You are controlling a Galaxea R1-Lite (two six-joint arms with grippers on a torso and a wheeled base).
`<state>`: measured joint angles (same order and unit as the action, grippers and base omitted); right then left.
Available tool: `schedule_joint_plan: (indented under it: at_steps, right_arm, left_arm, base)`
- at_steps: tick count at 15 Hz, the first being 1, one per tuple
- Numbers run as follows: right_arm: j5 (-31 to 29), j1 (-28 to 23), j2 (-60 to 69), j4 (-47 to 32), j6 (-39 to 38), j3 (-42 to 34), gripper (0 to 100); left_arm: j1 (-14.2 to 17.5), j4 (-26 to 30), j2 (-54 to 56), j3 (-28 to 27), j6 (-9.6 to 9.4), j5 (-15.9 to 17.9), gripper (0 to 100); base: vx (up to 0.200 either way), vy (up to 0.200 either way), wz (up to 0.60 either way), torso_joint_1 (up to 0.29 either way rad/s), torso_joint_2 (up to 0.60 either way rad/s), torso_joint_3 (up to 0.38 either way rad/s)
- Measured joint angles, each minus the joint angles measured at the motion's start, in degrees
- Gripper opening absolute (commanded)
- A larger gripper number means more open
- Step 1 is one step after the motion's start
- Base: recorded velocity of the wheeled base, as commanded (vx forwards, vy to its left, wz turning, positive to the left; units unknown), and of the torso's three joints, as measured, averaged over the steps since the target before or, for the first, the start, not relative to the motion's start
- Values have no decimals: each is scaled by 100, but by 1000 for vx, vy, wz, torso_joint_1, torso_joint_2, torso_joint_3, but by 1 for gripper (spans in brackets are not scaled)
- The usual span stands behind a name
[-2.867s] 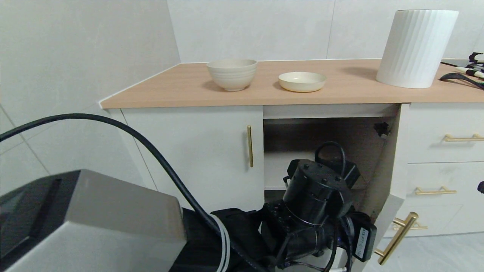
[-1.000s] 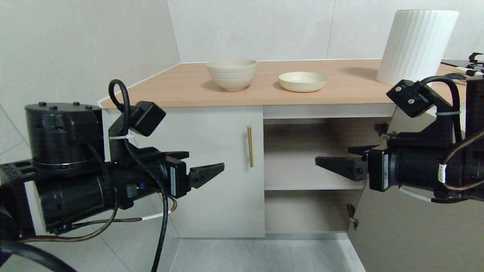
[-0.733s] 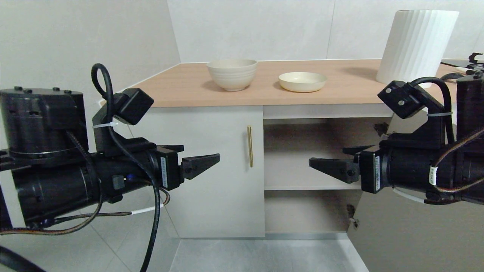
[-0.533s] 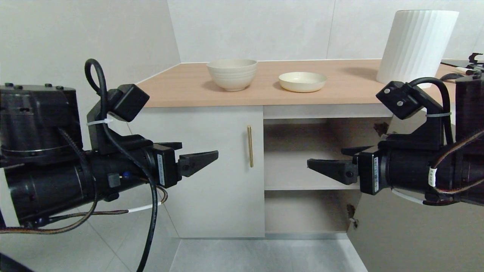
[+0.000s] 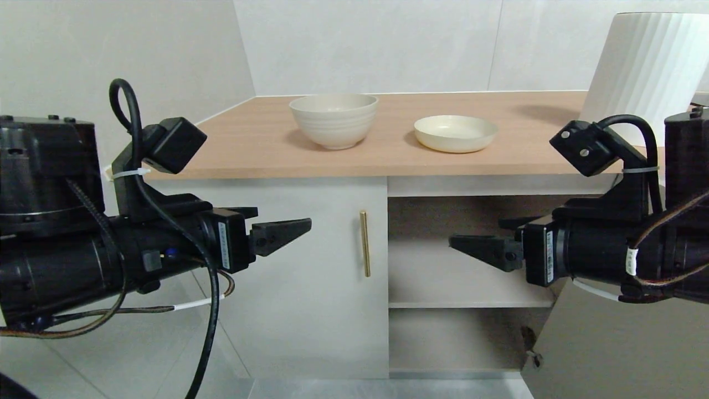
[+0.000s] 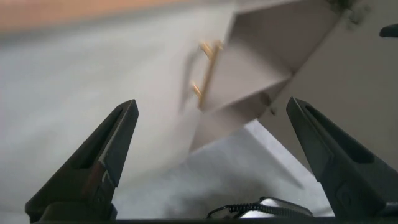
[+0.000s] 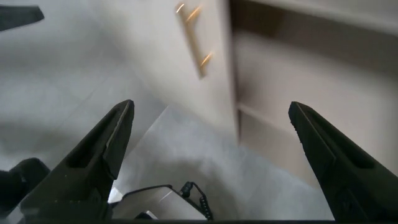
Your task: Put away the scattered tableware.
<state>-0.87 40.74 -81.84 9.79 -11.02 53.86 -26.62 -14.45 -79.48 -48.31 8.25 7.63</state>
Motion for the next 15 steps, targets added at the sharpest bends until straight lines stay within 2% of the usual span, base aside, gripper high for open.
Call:
schedule_joint_plan:
  at_steps: [7, 10, 13, 15]
  right_arm:
    - [-30, -6, -149, 241, -33, 88, 100]
    - [-329, -1, -193, 283, -26, 101, 100]
    - [-349, 0, -212, 279, -24, 96, 100]
    - [-351, 5, -206, 272, -24, 82, 100]
  left_arm:
    - [0, 33, 110, -41, 74, 20, 100]
    - [0, 104, 104, -72, 113, 24, 100]
    - [0, 117, 104, -88, 113, 27, 100]
    - [0, 118, 101, -91, 113, 27, 100]
  base:
    - [0, 0, 0, 0, 0, 0]
    - [0, 0, 0, 0, 0, 0]
    - [0, 0, 0, 0, 0, 0]
    - [0, 0, 0, 7, -197, -190]
